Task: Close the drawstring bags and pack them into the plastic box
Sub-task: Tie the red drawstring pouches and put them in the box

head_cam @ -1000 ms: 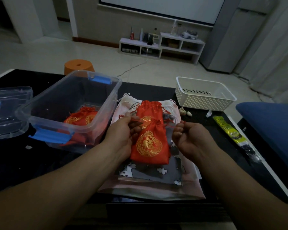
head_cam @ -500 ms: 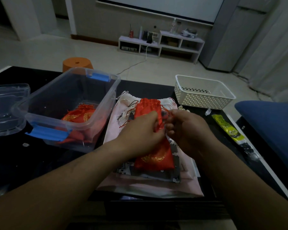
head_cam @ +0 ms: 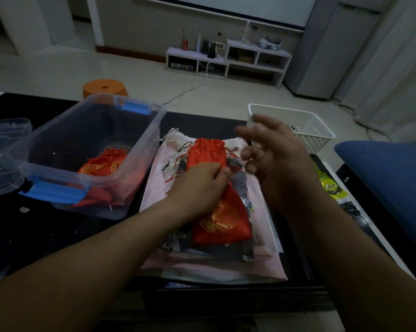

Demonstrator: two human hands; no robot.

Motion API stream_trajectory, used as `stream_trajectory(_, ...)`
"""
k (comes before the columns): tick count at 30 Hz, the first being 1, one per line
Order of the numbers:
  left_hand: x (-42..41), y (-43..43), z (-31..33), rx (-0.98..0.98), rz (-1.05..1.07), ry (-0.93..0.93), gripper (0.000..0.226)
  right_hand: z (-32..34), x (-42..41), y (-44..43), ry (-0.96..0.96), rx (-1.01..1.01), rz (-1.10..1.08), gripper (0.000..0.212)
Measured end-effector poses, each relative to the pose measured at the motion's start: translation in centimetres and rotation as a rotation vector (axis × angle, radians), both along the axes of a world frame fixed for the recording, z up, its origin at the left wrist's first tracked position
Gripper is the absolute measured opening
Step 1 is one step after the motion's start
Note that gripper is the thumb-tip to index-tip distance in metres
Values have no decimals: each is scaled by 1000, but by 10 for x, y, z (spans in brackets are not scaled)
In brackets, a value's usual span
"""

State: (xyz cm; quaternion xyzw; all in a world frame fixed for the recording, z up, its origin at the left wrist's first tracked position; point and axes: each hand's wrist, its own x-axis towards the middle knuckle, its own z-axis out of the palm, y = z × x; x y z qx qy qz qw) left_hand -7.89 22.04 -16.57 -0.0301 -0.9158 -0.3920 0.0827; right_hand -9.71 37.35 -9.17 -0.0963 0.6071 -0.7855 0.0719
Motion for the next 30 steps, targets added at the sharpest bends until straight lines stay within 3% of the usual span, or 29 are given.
stream_trajectory(1, -2, 0, 1, 74, 24, -20, 45, -1, -5, 3, 5, -21, -121, 19)
stream_trajectory(3, -3, -1, 5, 189, 27, -54, 48, -10, -10, 10, 2, 136, -222, 15)
stream_trajectory(8, -2, -5, 9, 382, 26, -119, 50, -40, 4, -2, 79, 752, 38, 17)
stream_trajectory(12, -1, -8, 8, 463, 45, -131, 53, -49, 6, -8, 291, 953, -8, 16)
stream_trajectory(17, -1, -16, 5, 439, 31, -121, 66, -56, 6, -13, 388, 926, -21, 12)
stream_trajectory(20, 0, -20, 2, 447, -48, -122, 62, -61, 5, -15, 268, 829, -37, 6)
stream_trajectory(25, 4, -31, -4, 106, -142, -44, 36, -61, 7, -11, -158, 490, -21, 9)
stream_trajectory(30, 5, -41, -14, -157, -192, -37, 22, -60, 5, -7, -200, 341, -75, 5)
